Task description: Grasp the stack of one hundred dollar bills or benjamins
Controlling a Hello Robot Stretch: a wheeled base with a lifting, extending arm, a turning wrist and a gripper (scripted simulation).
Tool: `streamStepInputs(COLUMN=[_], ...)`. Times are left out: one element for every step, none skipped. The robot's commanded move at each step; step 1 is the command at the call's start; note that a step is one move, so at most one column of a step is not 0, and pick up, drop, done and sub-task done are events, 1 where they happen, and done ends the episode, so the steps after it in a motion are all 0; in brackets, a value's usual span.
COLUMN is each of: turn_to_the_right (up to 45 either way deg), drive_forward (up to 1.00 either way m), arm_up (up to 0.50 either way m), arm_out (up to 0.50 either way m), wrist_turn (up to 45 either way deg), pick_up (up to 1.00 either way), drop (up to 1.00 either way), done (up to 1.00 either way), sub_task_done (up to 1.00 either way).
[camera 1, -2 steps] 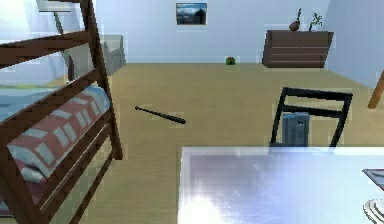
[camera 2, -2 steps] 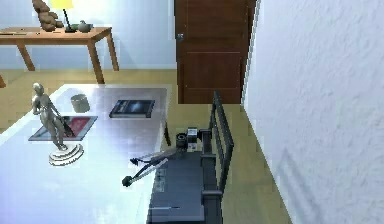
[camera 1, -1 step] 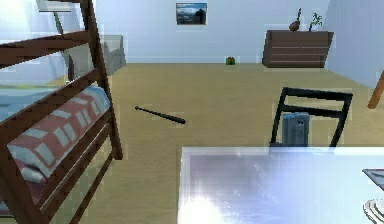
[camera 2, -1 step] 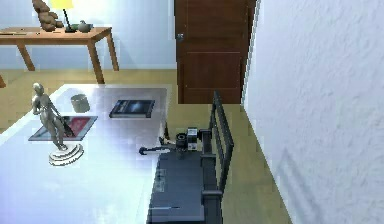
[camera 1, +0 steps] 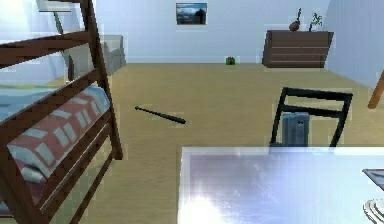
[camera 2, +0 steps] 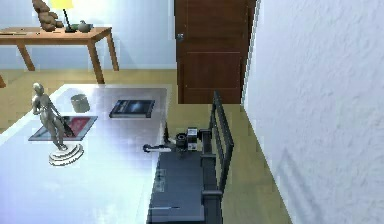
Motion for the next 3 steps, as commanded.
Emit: streamStepInputs(turn_to_the_right=[0.0, 0.0, 0.0], drive_forward=[0.0, 0.0, 0.0], arm_up=[-0.3, 0.0, 0.1], arm_out=[0.0, 0.0, 0.0], wrist_turn=[0.0, 0.0, 0.0], pick_up=[0.0, 1.0, 0.0], drop=[0.0, 0.0, 0.0], done=[0.0, 0.0, 0.0], sub_task_done=[0.0, 0.0, 0.0])
